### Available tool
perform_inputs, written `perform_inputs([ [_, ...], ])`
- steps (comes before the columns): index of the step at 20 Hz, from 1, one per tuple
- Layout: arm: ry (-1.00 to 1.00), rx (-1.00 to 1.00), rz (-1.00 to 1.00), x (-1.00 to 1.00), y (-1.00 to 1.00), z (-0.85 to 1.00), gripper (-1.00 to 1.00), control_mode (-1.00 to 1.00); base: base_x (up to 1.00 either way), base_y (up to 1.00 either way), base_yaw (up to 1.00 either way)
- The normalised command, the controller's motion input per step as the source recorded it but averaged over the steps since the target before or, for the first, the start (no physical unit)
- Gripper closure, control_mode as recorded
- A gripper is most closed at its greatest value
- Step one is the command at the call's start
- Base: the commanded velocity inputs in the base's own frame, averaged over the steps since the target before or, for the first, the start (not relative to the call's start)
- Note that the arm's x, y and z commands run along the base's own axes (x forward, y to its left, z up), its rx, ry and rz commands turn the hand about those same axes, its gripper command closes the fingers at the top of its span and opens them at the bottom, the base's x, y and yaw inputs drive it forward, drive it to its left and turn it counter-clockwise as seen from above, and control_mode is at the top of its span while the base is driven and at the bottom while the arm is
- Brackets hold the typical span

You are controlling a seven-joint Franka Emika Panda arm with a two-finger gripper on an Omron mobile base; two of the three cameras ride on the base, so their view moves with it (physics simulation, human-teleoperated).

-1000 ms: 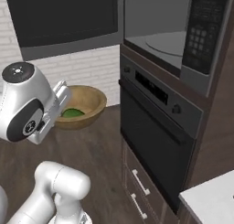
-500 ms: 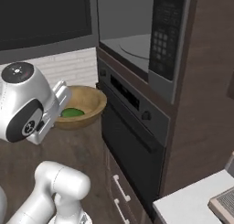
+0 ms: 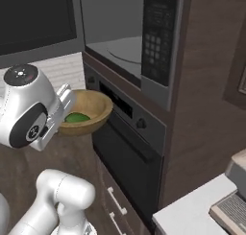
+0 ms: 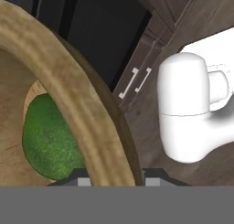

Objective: Pick the avocado from the sink and place it in the bowl. Then pick the bowl and place it in the microwave. Then close the microwave door and press the start button.

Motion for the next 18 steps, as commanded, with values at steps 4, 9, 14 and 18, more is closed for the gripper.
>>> perform_inputs([
  [4, 0.00, 0.00, 0.00, 0.00, 0.00, 0.00, 1.00, 1.00, 0.24, 0.44, -0.28],
  [9, 0.00, 0.00, 0.00, 0.00, 0.00, 0.00, 1.00, 1.00, 0.26, 0.76, -0.16],
  [14, 0.00, 0.00, 0.00, 0.00, 0.00, 0.00, 1.00, 1.00, 0.08, 0.19, -0.16],
  [18, 0.00, 0.00, 0.00, 0.00, 0.00, 0.00, 1.00, 1.00, 0.00, 0.00, -0.27],
])
